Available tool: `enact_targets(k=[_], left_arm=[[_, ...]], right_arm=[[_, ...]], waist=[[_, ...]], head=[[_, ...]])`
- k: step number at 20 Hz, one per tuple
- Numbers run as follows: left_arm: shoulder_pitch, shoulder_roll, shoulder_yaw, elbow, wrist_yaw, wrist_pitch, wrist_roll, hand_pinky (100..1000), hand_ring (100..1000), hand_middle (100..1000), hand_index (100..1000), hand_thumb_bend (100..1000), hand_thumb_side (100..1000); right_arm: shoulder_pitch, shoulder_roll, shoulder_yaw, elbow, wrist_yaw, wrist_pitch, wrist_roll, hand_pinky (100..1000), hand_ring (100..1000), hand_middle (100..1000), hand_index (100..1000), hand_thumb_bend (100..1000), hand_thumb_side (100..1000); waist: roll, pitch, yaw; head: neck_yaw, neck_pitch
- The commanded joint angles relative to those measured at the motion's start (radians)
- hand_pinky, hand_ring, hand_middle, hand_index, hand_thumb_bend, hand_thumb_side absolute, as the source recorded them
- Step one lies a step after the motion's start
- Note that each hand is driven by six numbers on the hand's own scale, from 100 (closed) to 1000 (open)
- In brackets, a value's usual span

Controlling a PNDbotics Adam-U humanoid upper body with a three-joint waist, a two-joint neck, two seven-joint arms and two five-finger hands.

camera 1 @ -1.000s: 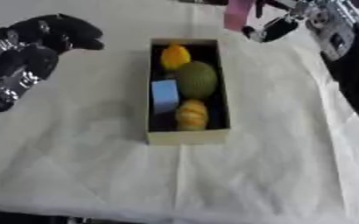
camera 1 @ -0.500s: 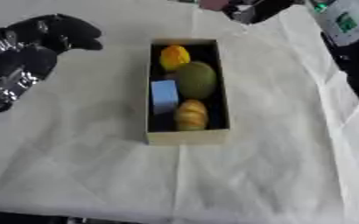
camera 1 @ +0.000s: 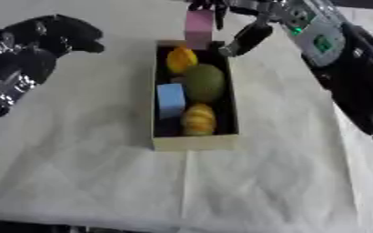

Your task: Pick up objects on the table and place them in the box.

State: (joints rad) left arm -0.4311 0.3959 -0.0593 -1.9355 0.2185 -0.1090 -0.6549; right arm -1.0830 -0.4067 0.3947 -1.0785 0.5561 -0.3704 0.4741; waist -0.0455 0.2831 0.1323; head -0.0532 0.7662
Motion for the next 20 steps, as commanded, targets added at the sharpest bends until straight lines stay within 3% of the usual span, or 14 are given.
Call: enact_targets(k=[1,5,10,11,13,15,16,17,20], left_arm=[[-0.006,0.009,0.003,-0.015,0.004,0.002,-0.002,888,806,798,843,100,672],[-0.005,0.009,0.003,-0.015,0.004,0.003,-0.004,888,806,799,843,100,672],[-0.004,0.008,0.003,-0.014,0.004,0.003,-0.007,888,807,800,843,100,672],[-0.003,0.008,0.003,-0.014,0.004,0.003,-0.008,888,807,800,843,100,672],[-0.003,0.008,0.003,-0.014,0.004,0.004,-0.008,888,807,800,844,100,672],[-0.002,0.008,0.003,-0.014,0.004,0.004,-0.009,889,807,800,844,100,672],[-0.002,0.008,0.003,-0.014,0.004,0.005,-0.010,889,807,800,844,100,672],[-0.002,0.008,0.003,-0.014,0.004,0.005,-0.010,889,807,801,844,100,672],[-0.001,0.008,0.003,-0.014,0.005,0.005,-0.011,889,807,801,844,100,672]], right_arm=[[-0.013,-0.012,-0.006,0.004,0.015,-0.004,-0.006,683,548,286,607,100,100],[-0.010,-0.014,-0.002,0.007,0.016,-0.015,0.002,696,587,336,633,100,100],[-0.010,-0.017,0.002,0.001,0.016,-0.052,0.052,757,751,513,768,100,106],[-0.009,-0.018,0.003,0.002,0.017,-0.062,0.068,769,774,538,788,100,149],[-0.008,-0.018,0.003,0.004,0.016,-0.080,0.102,799,833,608,850,100,308],[-0.006,-0.017,0.007,0.009,0.012,-0.101,0.146,868,946,795,957,100,549],[-0.006,-0.017,0.007,0.010,0.010,-0.112,0.174,868,946,795,957,100,549],[-0.006,-0.017,0.010,0.013,0.011,-0.126,0.209,968,1000,982,1000,100,796],[-0.006,-0.018,0.004,0.021,0.015,-0.160,0.298,1000,1000,1000,1000,100,948]], waist=[[0.009,-0.025,0.000],[0.008,-0.026,-0.002],[0.007,-0.026,-0.002],[0.007,-0.026,-0.002],[0.006,-0.026,-0.002],[0.005,-0.027,-0.002],[0.005,-0.027,-0.002],[0.005,-0.027,-0.001],[0.005,-0.027,-0.002]], head=[[-0.001,0.004],[-0.002,0.004],[-0.002,0.004],[-0.002,0.004],[-0.001,0.004],[-0.001,0.004],[-0.001,0.004],[-0.001,0.004],[-0.001,0.004]])
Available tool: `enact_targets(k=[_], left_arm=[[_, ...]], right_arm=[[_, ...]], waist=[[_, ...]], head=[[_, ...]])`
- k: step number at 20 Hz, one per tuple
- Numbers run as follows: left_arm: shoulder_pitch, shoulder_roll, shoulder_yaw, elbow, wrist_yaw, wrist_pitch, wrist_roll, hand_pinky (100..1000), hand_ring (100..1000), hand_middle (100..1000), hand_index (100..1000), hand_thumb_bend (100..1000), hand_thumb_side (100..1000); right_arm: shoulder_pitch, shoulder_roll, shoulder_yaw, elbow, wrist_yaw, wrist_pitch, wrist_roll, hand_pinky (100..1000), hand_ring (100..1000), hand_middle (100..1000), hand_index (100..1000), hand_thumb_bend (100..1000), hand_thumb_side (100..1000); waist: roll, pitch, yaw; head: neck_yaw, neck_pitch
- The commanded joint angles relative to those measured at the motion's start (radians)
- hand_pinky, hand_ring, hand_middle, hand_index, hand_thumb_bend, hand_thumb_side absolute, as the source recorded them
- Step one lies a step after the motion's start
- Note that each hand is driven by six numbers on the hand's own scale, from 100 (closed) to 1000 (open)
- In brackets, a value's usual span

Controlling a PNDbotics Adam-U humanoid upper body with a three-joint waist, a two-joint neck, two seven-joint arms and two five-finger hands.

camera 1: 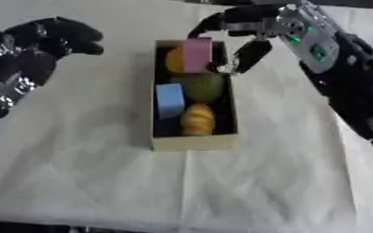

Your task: Pick up objects on the table and place them in the box.

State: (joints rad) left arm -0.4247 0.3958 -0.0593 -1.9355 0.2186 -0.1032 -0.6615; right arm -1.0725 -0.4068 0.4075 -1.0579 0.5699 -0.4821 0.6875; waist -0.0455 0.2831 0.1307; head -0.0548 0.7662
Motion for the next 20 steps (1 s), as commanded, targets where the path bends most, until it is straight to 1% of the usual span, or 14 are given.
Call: enact_targets(k=[1,2,4,8,10,11,12,13,14,15,16,17,18,20], left_arm=[[-0.007,0.008,0.003,-0.013,0.005,-0.001,-0.005,889,807,801,844,100,672],[-0.007,0.008,0.003,-0.013,0.005,-0.001,-0.006,889,807,801,844,100,672],[-0.007,0.008,0.002,-0.013,0.005,-0.001,-0.008,889,807,801,844,100,672],[-0.007,0.008,0.003,-0.013,0.005,-0.002,-0.008,890,808,802,844,100,672],[-0.007,0.008,0.003,-0.013,0.005,-0.002,-0.009,890,809,802,844,100,672],[-0.007,0.008,0.002,-0.013,0.005,-0.001,-0.009,890,810,802,844,100,672],[-0.007,0.007,0.002,-0.013,0.005,-0.001,-0.010,890,810,802,844,100,672],[-0.007,0.007,0.002,-0.013,0.005,-0.001,-0.010,891,810,803,844,100,672],[-0.007,0.007,0.002,-0.013,0.005,-0.001,-0.010,891,810,803,844,100,672],[-0.007,0.007,0.003,-0.013,0.005,-0.001,-0.011,891,810,803,844,100,672],[-0.006,0.007,0.003,-0.013,0.005,-0.001,-0.011,891,810,803,844,100,672],[-0.007,0.007,0.003,-0.013,0.005,-0.001,-0.011,891,810,803,844,100,672],[-0.007,0.007,0.003,-0.013,0.005,-0.001,-0.011,891,810,803,844,100,672],[-0.008,0.007,0.002,-0.013,0.005,-0.002,-0.012,891,811,803,844,100,672]], right_arm=[[-0.016,-0.017,-0.010,0.002,-0.002,-0.058,0.107,1000,1000,1000,1000,100,984],[-0.017,-0.017,-0.011,0.005,-0.005,-0.065,0.126,1000,1000,1000,1000,100,1000],[-0.018,-0.015,-0.012,0.009,-0.006,-0.074,0.158,1000,1000,1000,1000,100,1000],[-0.020,-0.014,-0.020,0.007,-0.019,-0.085,0.182,1000,1000,1000,1000,100,1000],[-0.021,-0.012,-0.020,0.006,-0.037,-0.094,0.196,1000,1000,1000,1000,100,861],[-0.022,-0.012,-0.020,0.007,-0.049,-0.097,0.204,1000,1000,1000,1000,100,674],[-0.022,-0.013,-0.021,0.008,-0.063,-0.100,0.212,1000,1000,1000,1000,100,627],[-0.021,-0.012,-0.022,0.009,-0.078,-0.101,0.216,1000,1000,1000,1000,100,364],[-0.021,-0.012,-0.022,0.010,-0.094,-0.099,0.218,1000,1000,1000,1000,100,270],[-0.022,-0.012,-0.022,0.011,-0.108,-0.093,0.219,1000,1000,1000,1000,100,101],[-0.023,-0.013,-0.024,0.012,-0.120,-0.083,0.217,1000,1000,1000,1000,100,158],[-0.024,-0.013,-0.028,0.012,-0.129,-0.068,0.209,1000,1000,1000,1000,100,236],[-0.026,-0.013,-0.029,0.011,-0.136,-0.053,0.196,1000,1000,1000,1000,100,238],[-0.029,-0.012,-0.020,0.005,-0.150,-0.034,0.184,1000,1000,1000,1000,100,191]], waist=[[0.005,-0.027,-0.001],[0.005,-0.027,-0.001],[0.005,-0.026,-0.001],[0.007,-0.027,-0.002],[0.007,-0.027,-0.002],[0.007,-0.028,-0.003],[0.007,-0.028,-0.003],[0.007,-0.028,-0.003],[0.007,-0.028,-0.003],[0.007,-0.028,-0.003],[0.007,-0.028,-0.003],[0.008,-0.029,-0.003],[0.008,-0.029,-0.003],[0.008,-0.029,-0.002]], head=[[0.001,0.004],[0.001,0.004],[0.000,0.004],[0.001,0.004],[0.001,0.004],[0.001,0.004],[0.001,0.004],[0.001,0.004],[0.002,0.004],[0.001,0.004],[0.001,0.004],[0.001,0.004],[0.001,0.004],[0.001,0.004]])
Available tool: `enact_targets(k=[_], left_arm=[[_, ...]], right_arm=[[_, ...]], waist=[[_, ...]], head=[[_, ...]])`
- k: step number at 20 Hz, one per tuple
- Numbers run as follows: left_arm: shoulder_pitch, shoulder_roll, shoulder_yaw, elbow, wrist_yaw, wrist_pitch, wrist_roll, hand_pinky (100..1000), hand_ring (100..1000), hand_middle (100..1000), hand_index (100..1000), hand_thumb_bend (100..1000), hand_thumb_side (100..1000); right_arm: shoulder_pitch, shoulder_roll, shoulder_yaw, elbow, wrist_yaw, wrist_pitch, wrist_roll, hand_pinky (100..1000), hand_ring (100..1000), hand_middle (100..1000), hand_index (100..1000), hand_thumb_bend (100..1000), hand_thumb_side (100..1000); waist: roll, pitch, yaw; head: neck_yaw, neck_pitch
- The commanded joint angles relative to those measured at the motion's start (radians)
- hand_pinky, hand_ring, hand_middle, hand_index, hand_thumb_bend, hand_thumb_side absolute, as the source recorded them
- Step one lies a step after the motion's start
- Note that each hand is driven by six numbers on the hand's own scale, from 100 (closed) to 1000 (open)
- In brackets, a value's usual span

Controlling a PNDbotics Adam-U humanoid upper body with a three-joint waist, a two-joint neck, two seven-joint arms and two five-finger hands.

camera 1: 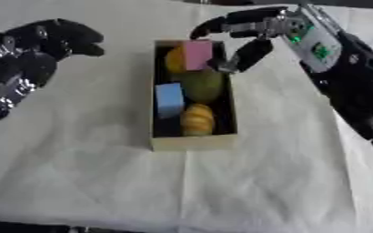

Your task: Pick up objects on the table and place them in the box.

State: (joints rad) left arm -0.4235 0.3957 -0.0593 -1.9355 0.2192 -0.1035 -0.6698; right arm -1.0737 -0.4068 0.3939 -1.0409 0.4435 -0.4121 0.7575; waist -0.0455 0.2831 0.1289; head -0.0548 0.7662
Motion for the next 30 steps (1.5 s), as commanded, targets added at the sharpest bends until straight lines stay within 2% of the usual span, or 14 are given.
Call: enact_targets(k=[1,2,3,4,5,6,12,14,15,18,25,28,29,30], left_arm=[[-0.009,0.007,0.002,-0.012,0.004,-0.002,-0.004,891,810,803,844,100,672],[-0.009,0.007,0.002,-0.012,0.004,-0.002,-0.005,891,810,803,844,100,672],[-0.010,0.007,0.002,-0.012,0.003,-0.002,-0.006,891,811,803,844,100,672],[-0.010,0.006,0.002,-0.012,0.003,-0.002,-0.007,891,811,803,844,100,672],[-0.010,0.006,0.002,-0.012,0.003,-0.003,-0.008,891,811,803,844,100,672],[-0.010,0.006,0.001,-0.012,0.003,-0.003,-0.008,891,811,804,844,100,672],[-0.012,0.006,0.000,-0.012,0.002,-0.003,-0.012,892,811,804,844,100,672],[-0.013,0.005,0.000,-0.011,0.003,-0.004,-0.013,893,812,804,844,100,672],[-0.014,0.005,0.000,-0.011,0.003,-0.004,-0.013,894,812,804,844,100,672],[-0.014,0.004,-0.001,-0.011,0.001,-0.003,-0.015,894,812,805,844,100,672],[-0.013,0.004,0.000,-0.011,0.001,-0.003,-0.015,893,812,805,843,100,672],[-0.012,0.005,0.001,-0.011,0.001,-0.003,-0.014,893,812,806,843,100,672],[-0.012,0.005,0.002,-0.011,0.001,-0.003,-0.013,893,812,806,843,100,677],[-0.011,0.005,0.003,-0.012,0.001,-0.004,-0.011,893,812,806,843,100,672]], right_arm=[[-0.028,-0.012,-0.001,-0.015,-0.030,-0.102,0.116,1000,1000,1000,1000,100,110],[-0.029,-0.011,0.004,-0.019,-0.039,-0.103,0.122,1000,1000,1000,1000,100,229],[-0.029,-0.011,0.005,-0.022,-0.048,-0.105,0.125,1000,1000,1000,1000,100,631],[-0.029,-0.011,0.007,-0.025,-0.058,-0.108,0.127,1000,1000,1000,1000,100,686],[-0.030,-0.012,0.008,-0.028,-0.064,-0.111,0.127,1000,1000,1000,1000,100,904],[-0.030,-0.013,0.010,-0.029,-0.065,-0.112,0.126,1000,1000,1000,1000,100,933],[-0.031,-0.008,0.024,-0.019,-0.023,-0.118,0.104,1000,1000,1000,1000,100,961],[-0.032,-0.006,0.031,-0.015,-0.007,-0.127,0.104,1000,1000,1000,1000,100,850],[-0.033,-0.005,0.034,-0.012,-0.002,-0.133,0.108,1000,1000,1000,1000,100,835],[-0.032,-0.004,0.034,-0.006,0.002,-0.145,0.117,1000,1000,1000,1000,100,884],[-0.032,-0.011,0.019,-0.025,0.012,-0.138,0.080,1000,1000,1000,1000,100,833],[-0.033,-0.019,0.006,-0.051,0.029,-0.129,0.043,1000,1000,1000,1000,100,735],[-0.033,-0.022,0.001,-0.062,0.035,-0.126,0.030,1000,1000,1000,1000,100,772],[-0.035,-0.026,-0.010,-0.078,0.043,-0.122,0.013,1000,1000,1000,1000,100,651]], waist=[[0.008,-0.029,0.000],[0.008,-0.029,0.000],[0.008,-0.029,0.000],[0.009,-0.029,0.000],[0.009,-0.030,0.000],[0.009,-0.030,0.000],[0.011,-0.029,0.001],[0.011,-0.029,0.002],[0.011,-0.029,0.002],[0.012,-0.030,0.001],[0.012,-0.029,0.000],[0.012,-0.030,0.000],[0.013,-0.030,0.000],[0.013,-0.031,-0.001]], head=[[0.001,0.004],[0.001,0.004],[0.001,0.004],[0.001,0.004],[0.001,0.004],[0.002,0.004],[0.002,0.004],[0.002,0.004],[0.001,0.004],[0.001,0.004],[0.001,0.004],[0.001,0.004],[0.001,0.004],[0.002,0.004]])
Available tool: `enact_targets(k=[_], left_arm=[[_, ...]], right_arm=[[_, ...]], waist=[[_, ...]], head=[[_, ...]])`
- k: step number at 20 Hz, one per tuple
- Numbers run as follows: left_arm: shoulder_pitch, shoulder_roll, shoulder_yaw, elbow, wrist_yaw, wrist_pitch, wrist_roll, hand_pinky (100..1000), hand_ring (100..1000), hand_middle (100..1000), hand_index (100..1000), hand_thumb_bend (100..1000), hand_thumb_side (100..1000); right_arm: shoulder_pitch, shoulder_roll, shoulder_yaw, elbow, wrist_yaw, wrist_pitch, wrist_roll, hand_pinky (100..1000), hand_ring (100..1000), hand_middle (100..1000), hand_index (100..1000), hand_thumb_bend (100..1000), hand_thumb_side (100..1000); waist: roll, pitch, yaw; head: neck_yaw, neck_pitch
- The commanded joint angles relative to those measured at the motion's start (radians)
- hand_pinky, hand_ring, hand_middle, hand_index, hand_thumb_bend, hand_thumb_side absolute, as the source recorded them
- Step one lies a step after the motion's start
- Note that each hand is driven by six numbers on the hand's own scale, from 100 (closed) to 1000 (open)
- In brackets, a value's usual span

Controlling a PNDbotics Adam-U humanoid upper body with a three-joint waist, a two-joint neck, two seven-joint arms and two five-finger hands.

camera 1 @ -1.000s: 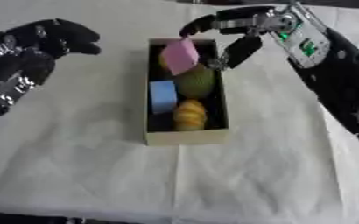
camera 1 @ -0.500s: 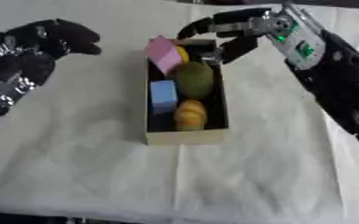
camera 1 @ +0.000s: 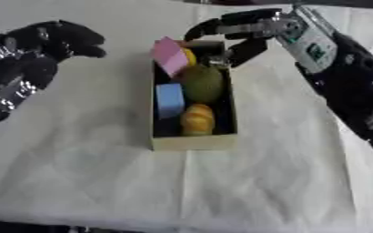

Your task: Pick up objects on the table and place them in the box.

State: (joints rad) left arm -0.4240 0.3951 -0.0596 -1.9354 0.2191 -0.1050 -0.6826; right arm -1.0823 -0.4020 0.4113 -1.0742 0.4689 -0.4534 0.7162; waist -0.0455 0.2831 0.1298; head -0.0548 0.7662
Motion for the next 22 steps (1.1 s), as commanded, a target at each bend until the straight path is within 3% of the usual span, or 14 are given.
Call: enact_targets(k=[1,6,11,12,15,19,22], left_arm=[[-0.011,0.005,0.004,-0.012,0.002,-0.002,0.003,893,812,807,843,100,672],[-0.007,0.005,0.005,-0.012,0.001,-0.001,0.004,893,812,808,844,100,672],[-0.003,0.009,0.009,-0.013,-0.001,-0.003,0.007,893,812,808,844,100,672],[-0.002,0.011,0.011,-0.013,-0.002,-0.004,0.009,893,813,809,844,100,672],[0.000,0.017,0.017,-0.013,-0.005,-0.007,0.017,893,813,810,844,100,672],[0.000,0.021,0.021,-0.014,-0.007,-0.011,0.026,893,814,811,844,100,672],[0.001,0.024,0.026,-0.015,-0.008,-0.015,0.034,893,814,812,844,100,672]], right_arm=[[-0.027,-0.036,-0.036,-0.061,0.027,-0.076,0.039,1000,1000,1000,1000,100,631],[-0.025,-0.062,-0.077,-0.136,0.077,-0.051,-0.028,1000,1000,1000,1000,100,518],[0.009,-0.111,-0.124,-0.188,0.121,-0.020,-0.089,1000,1000,1000,1000,100,464],[0.023,-0.128,-0.143,-0.195,0.143,-0.005,-0.107,1000,1000,1000,1000,100,417],[0.072,-0.177,-0.215,-0.208,0.273,0.067,-0.191,1000,1000,1000,1000,100,392],[0.108,-0.195,-0.280,-0.187,0.493,0.142,-0.291,1000,1000,1000,1000,224,359],[0.122,-0.193,-0.330,-0.188,0.612,0.205,-0.384,1000,1000,1000,1000,114,250]], waist=[[0.013,-0.032,-0.002],[0.013,-0.036,-0.005],[0.013,-0.037,-0.007],[0.013,-0.037,-0.008],[0.012,-0.037,-0.011],[0.014,-0.038,-0.012],[0.017,-0.038,-0.011]], head=[[0.002,0.004],[0.005,0.004],[0.008,0.004],[0.010,0.004],[0.013,0.004],[0.014,0.004],[0.016,0.004]])
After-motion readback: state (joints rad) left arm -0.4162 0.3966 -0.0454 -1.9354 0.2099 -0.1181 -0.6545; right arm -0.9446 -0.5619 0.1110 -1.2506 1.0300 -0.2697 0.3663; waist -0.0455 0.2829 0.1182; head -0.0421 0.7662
